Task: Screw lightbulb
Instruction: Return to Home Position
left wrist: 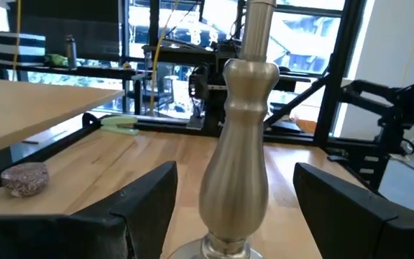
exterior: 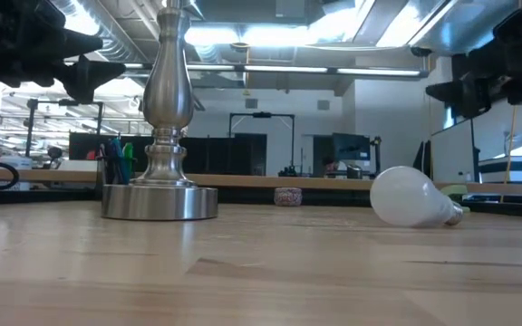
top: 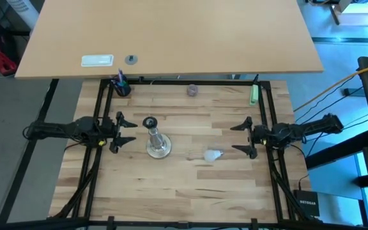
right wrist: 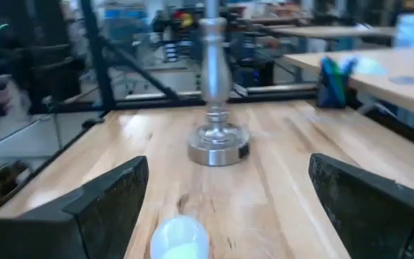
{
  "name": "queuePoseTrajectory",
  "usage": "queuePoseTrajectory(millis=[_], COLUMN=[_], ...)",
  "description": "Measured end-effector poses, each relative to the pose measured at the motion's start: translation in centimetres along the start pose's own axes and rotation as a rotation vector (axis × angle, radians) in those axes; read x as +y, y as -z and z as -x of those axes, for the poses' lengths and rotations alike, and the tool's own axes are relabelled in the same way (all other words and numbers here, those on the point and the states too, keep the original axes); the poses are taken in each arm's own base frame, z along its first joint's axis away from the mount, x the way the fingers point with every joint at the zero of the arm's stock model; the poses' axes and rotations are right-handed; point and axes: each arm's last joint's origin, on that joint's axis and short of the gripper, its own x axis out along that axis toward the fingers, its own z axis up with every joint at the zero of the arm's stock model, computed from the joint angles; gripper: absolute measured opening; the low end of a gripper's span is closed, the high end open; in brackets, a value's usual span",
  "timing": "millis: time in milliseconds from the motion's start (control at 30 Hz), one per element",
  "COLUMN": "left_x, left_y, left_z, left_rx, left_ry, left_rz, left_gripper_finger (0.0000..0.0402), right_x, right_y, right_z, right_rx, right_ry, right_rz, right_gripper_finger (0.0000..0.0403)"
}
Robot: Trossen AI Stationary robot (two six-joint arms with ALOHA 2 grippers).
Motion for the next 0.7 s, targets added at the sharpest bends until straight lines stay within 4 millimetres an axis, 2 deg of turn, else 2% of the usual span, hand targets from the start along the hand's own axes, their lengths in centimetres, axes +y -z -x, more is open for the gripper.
queuePoseTrajectory(millis=[100, 267, 700], left_x=[0.04, 0.06, 0.06], left_y=[0.16, 0.4, 0.41], left_z=[-0.01, -0.03, -0.03], left_rx=[0.017, 0.042, 0.043], left_ry=[-0.007, -0.009, -0.009], left_rz=[0.021, 0.036, 0.036], left_gripper_finger=[0.0266, 0.0266, 0.0266], right_x=[0.28, 0.64, 0.56], right_y=[-0.08, -0.17, -0.07], right_z=[0.23, 0.59, 0.52], right_rx=[-0.011, -0.027, -0.015], right_ry=[-0.111, -0.259, -0.231], right_rz=[0.087, 0.08, 0.082], right_gripper_finger=[0.0386, 0.0386, 0.0386])
